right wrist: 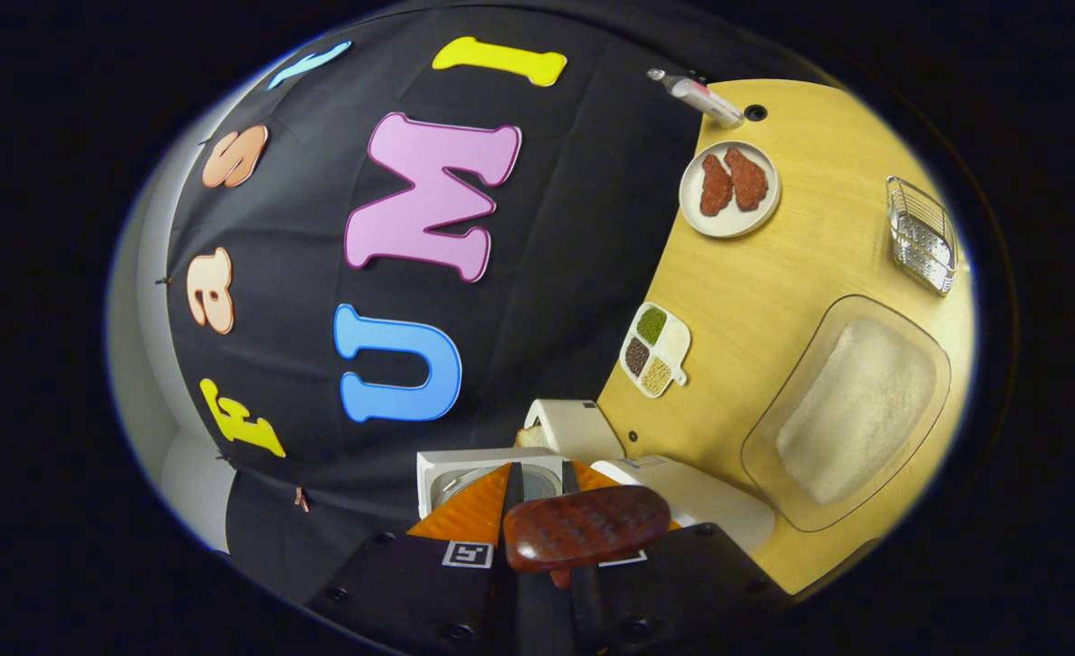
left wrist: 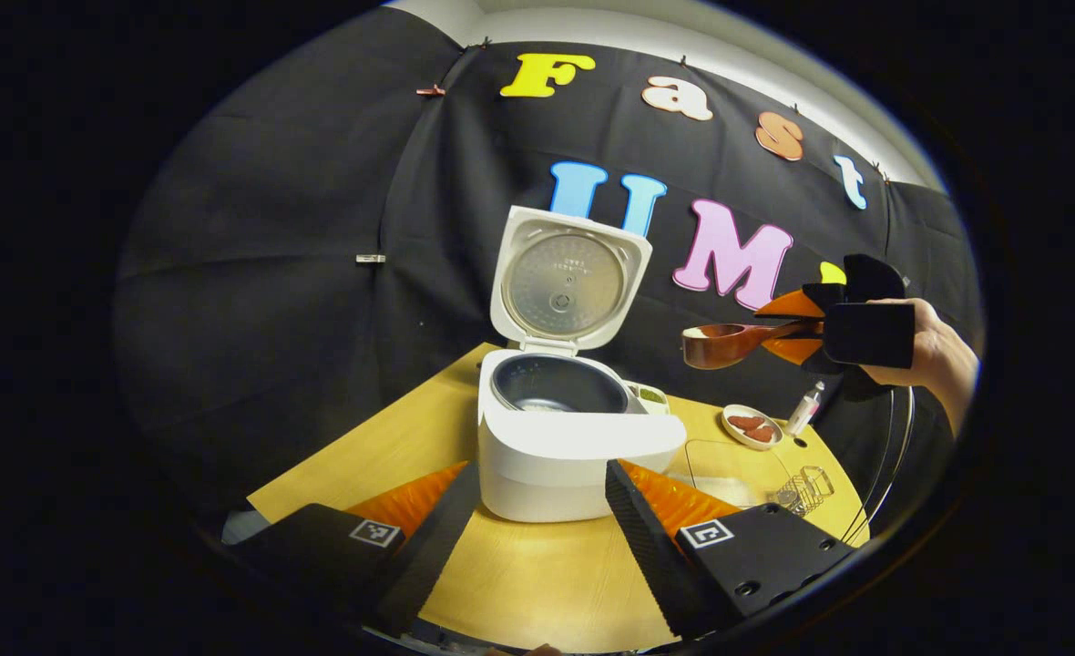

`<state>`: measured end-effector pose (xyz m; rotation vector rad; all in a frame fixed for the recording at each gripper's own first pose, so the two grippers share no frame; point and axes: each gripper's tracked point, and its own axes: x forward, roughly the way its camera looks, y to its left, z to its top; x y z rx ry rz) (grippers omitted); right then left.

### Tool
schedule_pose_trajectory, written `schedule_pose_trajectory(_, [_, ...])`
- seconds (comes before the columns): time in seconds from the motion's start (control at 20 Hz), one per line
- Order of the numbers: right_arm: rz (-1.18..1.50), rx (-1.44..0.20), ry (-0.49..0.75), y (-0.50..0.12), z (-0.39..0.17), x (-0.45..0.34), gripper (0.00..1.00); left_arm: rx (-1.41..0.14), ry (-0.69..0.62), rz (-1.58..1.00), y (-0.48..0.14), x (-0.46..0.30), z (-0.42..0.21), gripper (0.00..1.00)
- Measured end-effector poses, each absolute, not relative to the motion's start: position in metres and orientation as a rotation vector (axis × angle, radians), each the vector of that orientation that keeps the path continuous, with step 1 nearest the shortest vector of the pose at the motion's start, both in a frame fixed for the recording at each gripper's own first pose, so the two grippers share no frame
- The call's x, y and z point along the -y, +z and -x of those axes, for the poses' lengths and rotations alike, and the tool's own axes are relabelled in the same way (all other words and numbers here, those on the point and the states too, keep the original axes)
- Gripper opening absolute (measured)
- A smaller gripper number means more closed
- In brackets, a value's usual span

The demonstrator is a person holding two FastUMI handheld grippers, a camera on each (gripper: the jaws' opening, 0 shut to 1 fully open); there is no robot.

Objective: Close the left gripper, press the button to open the rice cooker; take a wooden spoon from the chopstick holder with the right hand, scoop a spoonful of rice and pour it into the rice cooker, then put the wooden spoon back into the chopstick holder.

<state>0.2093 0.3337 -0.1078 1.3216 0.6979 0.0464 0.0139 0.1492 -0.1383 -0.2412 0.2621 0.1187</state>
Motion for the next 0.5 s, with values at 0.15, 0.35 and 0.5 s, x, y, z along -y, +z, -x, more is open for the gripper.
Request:
schedule_pose_trajectory(0.15, [-1.242,-0.688,0.101,-0.102,-0.217,-0.371,0.20,-0.239,0.132,0.229,-0.134,-0.161,-0.013,0.96])
schedule_pose_trajectory(0.35, [-1.089,-0.645,0.174,-0.098,-0.228,-0.418,0.19,-0.228,0.155,0.223,-0.132,-0.175,-0.012,0.96])
schedule_pose_trajectory(0.5, [-0.914,-0.599,0.232,-0.103,-0.236,-0.445,0.19,-0.236,0.160,0.309,-0.135,-0.181,-0.011,0.96])
